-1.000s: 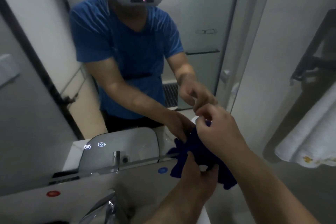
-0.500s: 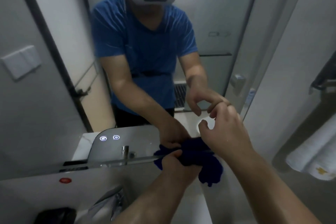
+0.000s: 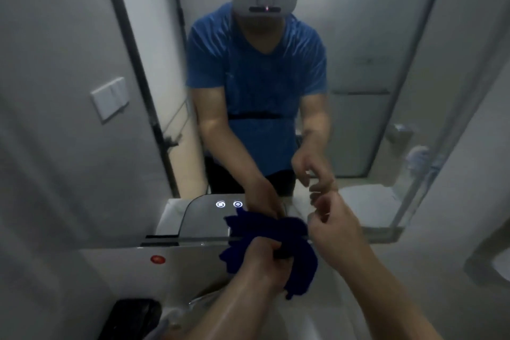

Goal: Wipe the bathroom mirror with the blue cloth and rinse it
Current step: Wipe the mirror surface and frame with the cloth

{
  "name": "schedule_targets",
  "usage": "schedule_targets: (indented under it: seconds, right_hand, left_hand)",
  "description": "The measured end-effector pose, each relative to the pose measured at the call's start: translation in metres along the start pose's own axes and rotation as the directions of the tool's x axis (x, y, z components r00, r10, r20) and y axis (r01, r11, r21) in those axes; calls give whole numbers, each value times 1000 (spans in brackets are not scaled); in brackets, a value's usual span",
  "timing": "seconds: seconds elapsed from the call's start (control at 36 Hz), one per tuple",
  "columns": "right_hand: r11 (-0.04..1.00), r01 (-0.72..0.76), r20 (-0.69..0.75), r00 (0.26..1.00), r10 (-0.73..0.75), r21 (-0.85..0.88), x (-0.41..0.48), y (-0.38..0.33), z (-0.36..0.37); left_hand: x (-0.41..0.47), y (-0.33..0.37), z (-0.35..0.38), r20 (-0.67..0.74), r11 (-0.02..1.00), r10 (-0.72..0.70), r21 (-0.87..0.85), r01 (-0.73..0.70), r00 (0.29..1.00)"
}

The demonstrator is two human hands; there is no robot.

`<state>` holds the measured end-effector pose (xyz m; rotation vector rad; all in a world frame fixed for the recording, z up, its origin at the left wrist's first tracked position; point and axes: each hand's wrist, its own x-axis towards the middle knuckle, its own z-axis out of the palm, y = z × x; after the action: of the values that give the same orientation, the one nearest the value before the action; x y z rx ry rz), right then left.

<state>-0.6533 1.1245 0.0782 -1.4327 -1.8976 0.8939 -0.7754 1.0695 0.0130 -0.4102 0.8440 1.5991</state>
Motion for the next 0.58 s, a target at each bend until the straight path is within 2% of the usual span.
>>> schedule_targets:
  seconds: [0.06, 0.14, 0.25, 0.36, 0.47, 0.58]
  right_hand:
    - [1000, -2, 54, 999, 1, 9, -10, 1, 22]
    - [999, -8, 104, 995, 4, 40, -23, 2, 43]
    - [991, 126, -38, 991, -128, -35, -28, -11, 42]
    - [952, 290, -126, 945, -300, -97, -23, -66, 20]
    - [923, 363, -76, 924, -374, -128, -18, -132, 15]
    - [846, 512, 85, 859, -505, -149, -18, -188, 49]
  left_hand:
    - [3, -2, -4, -16, 999, 23, 22, -23, 1000]
    - [1, 4, -24, 15, 991, 120, -57, -119, 993]
    - [0, 44, -65, 23, 989, 147, 2, -147, 989]
    - [-8, 90, -117, 120, 985, 172, -23, -170, 978]
    - [-9, 119, -132, 134, 970, 224, 65, -234, 965]
    - [-7, 127, -113, 90, 929, 290, 213, -302, 953]
